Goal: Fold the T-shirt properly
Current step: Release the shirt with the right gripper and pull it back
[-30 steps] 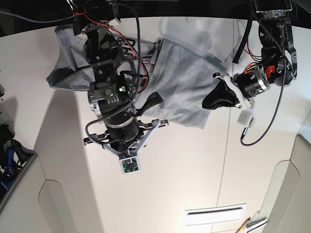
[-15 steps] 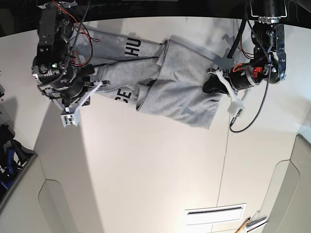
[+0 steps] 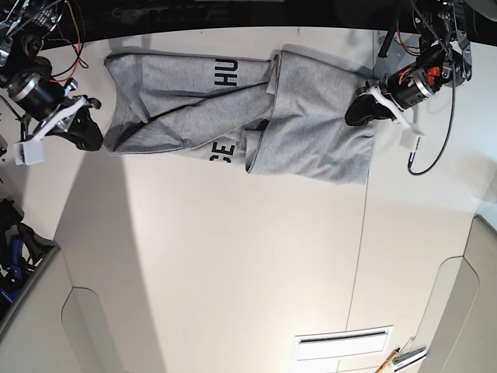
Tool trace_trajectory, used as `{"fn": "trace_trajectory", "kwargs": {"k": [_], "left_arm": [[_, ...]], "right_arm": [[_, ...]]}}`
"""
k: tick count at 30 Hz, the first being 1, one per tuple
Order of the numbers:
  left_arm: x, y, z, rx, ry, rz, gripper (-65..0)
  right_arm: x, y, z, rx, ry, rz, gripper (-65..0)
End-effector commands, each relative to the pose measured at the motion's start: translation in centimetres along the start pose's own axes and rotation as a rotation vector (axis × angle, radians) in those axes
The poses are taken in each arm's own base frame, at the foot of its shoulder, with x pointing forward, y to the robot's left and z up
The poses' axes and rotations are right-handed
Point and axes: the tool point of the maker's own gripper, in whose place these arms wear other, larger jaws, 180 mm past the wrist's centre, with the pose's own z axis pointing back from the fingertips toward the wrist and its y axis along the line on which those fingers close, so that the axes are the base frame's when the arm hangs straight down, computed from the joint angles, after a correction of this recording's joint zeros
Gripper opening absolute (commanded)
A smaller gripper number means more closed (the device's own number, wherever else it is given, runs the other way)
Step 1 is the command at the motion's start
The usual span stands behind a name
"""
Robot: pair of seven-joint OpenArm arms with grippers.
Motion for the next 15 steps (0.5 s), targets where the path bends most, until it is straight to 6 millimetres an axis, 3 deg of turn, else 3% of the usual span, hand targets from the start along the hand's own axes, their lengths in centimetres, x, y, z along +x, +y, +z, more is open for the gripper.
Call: {"fn": "trace_trajectory", "kwargs": {"k": [1, 7, 10, 11, 12, 15], "left_arm": [[-2.7, 1.3, 0.4, 0.068, 0.120, -0.008, -65.0], [-2.5, 0.6, 0.2, 0.041, 0.105, 0.003, -65.0], [-2.1, 0.3, 0.3, 0.036, 0.093, -0.006, -65.0], [-2.0, 0.3, 0.3, 0.036, 0.091, -0.010, -65.0], [-1.9, 0.2, 0.3, 0.035, 0.088, -0.013, -65.0], [-1.8, 0.2, 0.4, 0.035, 0.087, -0.017, -65.0]], "right_arm": [[0.8, 0.0, 0.9, 0.008, -0.040, 0.020, -65.0], [-2.3, -2.4, 2.8, -0.100, 0.037, -0.015, -65.0], [-1.7, -3.0, 2.8, -0.131, 0.003, -0.007, -33.2], [-1.3, -3.2, 2.8, -0.143, -0.018, -0.002, -25.8], [-1.0, -3.4, 2.9, -0.154, -0.036, 0.000, -22.5], [-0.6, -3.6, 2.7, -0.161, -0.050, -0.001, -22.0]]}}
